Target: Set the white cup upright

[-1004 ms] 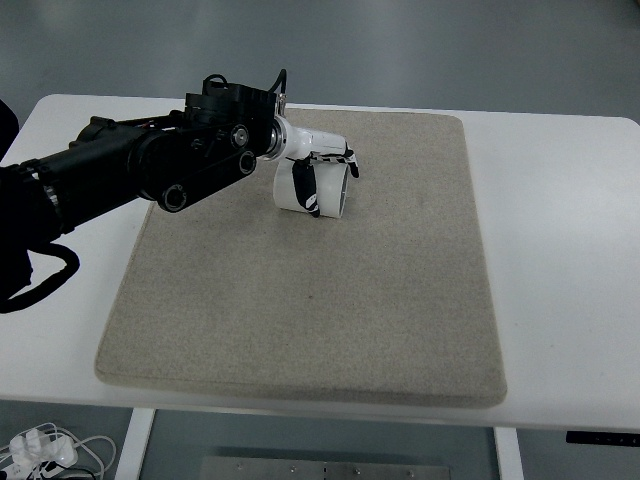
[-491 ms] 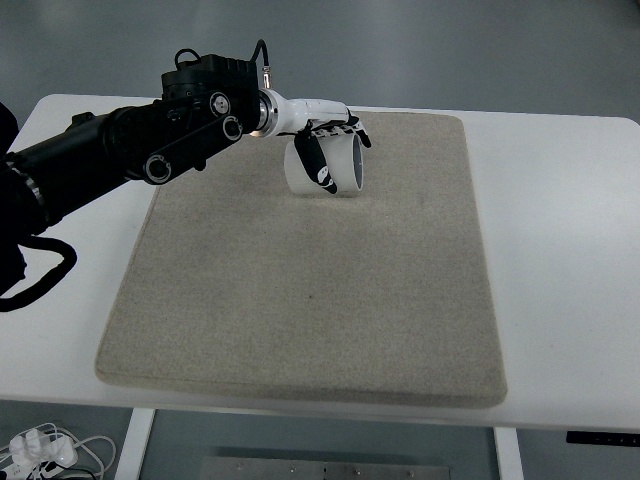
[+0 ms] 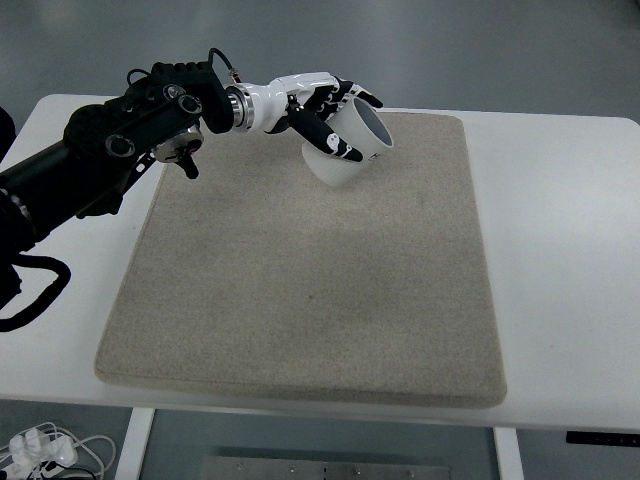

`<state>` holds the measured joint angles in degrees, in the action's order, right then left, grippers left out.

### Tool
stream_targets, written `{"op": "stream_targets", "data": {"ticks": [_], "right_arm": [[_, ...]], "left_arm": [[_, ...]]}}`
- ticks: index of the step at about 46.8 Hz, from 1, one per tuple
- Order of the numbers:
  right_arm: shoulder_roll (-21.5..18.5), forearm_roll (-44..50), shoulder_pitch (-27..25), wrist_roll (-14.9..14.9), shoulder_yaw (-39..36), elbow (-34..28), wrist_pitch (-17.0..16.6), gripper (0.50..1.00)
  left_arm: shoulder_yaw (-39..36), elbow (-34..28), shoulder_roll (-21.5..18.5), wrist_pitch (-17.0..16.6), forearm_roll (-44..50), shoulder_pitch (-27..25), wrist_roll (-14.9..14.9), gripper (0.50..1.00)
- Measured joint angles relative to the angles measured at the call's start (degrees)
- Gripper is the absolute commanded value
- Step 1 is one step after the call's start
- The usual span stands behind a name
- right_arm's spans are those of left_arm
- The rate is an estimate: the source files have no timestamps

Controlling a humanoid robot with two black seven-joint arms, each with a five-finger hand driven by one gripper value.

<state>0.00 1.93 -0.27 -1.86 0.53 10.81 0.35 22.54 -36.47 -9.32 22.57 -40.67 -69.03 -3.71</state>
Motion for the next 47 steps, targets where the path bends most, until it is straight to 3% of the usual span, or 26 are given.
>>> {"op": "stream_targets", "data": {"ticks": [23,35,47], "right_arm": [[0.0,0.0,0.0,0.0,0.0,0.0,0.0,0.952],[0.0,0.0,0.0,0.0,0.0,0.0,0.0,0.952],[0.0,0.0,0.0,0.0,0.0,0.0,0.0,0.952]], "left_arm": [[11.7,-0.1,0.1,0.7,0.1,8.4,-9.4,0.500],[12.3,0.0,0.3,0.1,0.0,12.2,-17.2,0.500],[11.3,2.6,1.1,-3.4,-0.8,13.2,-28.4,0.500]]}}
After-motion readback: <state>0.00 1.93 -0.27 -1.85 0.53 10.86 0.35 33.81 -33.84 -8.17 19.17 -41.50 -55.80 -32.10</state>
